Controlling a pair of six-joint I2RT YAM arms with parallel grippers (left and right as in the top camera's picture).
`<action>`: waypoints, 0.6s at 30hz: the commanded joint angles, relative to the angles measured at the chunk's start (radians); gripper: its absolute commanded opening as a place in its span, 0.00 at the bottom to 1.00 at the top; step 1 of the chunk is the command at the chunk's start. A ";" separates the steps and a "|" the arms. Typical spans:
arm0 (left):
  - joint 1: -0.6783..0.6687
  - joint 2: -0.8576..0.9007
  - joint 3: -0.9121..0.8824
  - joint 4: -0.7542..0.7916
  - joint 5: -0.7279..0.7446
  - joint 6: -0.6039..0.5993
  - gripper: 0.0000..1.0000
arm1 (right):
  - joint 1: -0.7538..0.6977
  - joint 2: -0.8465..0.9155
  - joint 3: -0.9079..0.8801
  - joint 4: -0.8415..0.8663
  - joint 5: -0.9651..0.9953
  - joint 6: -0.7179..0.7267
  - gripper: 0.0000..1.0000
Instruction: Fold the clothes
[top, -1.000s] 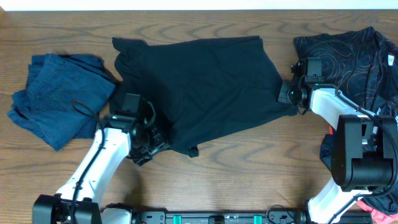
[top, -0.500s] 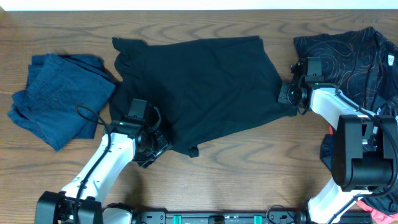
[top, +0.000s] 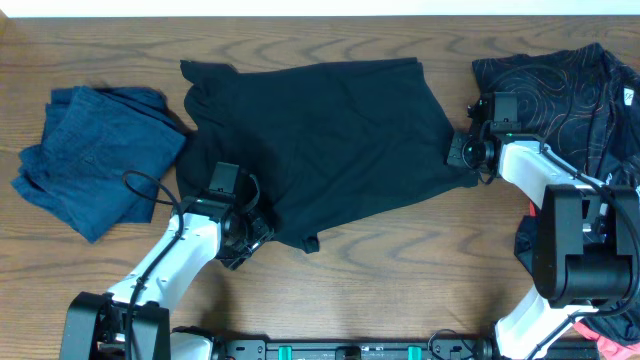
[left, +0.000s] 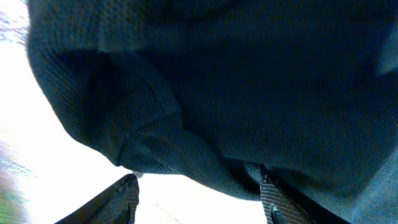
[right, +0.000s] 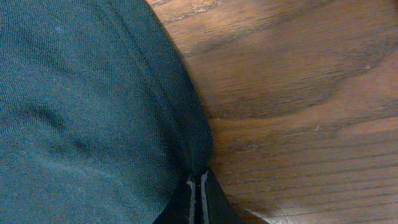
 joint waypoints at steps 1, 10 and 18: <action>-0.002 0.008 -0.013 -0.001 -0.043 -0.025 0.65 | 0.002 0.030 -0.013 -0.021 0.004 0.003 0.01; -0.001 0.008 -0.042 0.043 -0.045 -0.050 0.53 | 0.002 0.030 -0.013 -0.025 0.004 0.003 0.01; -0.001 0.008 -0.042 0.040 -0.044 -0.050 0.19 | 0.002 0.030 -0.013 -0.025 0.004 0.003 0.01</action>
